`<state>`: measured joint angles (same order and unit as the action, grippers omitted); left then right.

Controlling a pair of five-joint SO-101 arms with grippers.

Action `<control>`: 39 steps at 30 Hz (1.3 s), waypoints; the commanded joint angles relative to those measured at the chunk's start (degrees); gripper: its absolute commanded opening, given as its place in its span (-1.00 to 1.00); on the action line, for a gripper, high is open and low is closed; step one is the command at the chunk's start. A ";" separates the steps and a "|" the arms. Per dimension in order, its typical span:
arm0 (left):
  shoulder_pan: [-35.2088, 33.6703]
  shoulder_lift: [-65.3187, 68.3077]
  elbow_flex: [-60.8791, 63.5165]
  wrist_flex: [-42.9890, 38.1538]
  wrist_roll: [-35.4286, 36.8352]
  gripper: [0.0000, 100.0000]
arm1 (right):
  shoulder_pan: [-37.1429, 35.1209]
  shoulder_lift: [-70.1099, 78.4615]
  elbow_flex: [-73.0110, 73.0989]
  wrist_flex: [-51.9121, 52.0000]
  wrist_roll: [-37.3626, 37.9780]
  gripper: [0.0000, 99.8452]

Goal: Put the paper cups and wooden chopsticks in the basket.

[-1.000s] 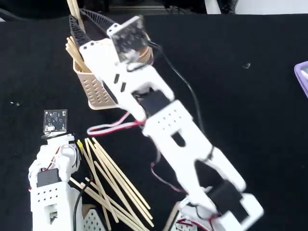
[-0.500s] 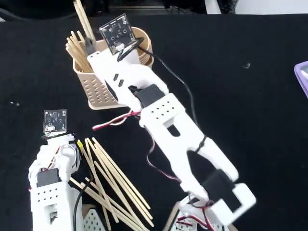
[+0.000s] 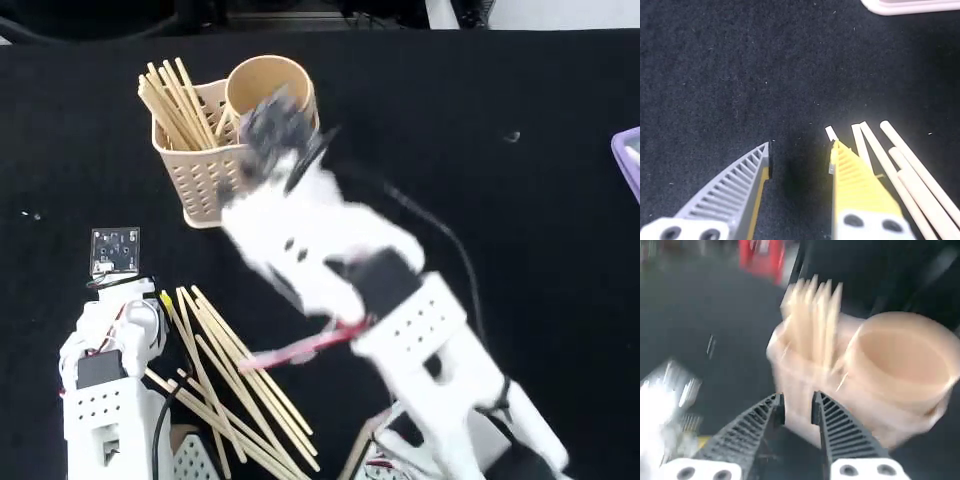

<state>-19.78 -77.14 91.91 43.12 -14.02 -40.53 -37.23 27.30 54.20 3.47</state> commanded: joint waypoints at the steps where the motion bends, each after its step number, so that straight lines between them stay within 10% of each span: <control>1: -0.13 -0.62 -0.84 -1.05 0.35 -0.60 | -5.36 -6.64 13.76 1.14 -0.79 -0.81; 11: -0.22 -0.62 -1.10 -1.05 0.62 -0.60 | -15.21 -7.34 46.99 -29.19 -6.59 -0.51; 23: -0.22 -0.62 -1.10 -1.05 0.70 -0.60 | -21.54 12.35 38.46 -29.27 -8.44 -0.50; 31: -0.22 -0.62 -1.01 -1.05 0.70 -0.60 | -15.56 23.16 31.69 -28.22 -8.00 -0.52; 39: -0.22 -0.62 -1.10 -1.05 0.70 -0.60 | -3.43 20.70 30.64 -25.32 -7.91 -0.95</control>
<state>-19.78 -77.14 91.91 43.12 -14.02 -49.05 -14.29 60.26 28.26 -4.53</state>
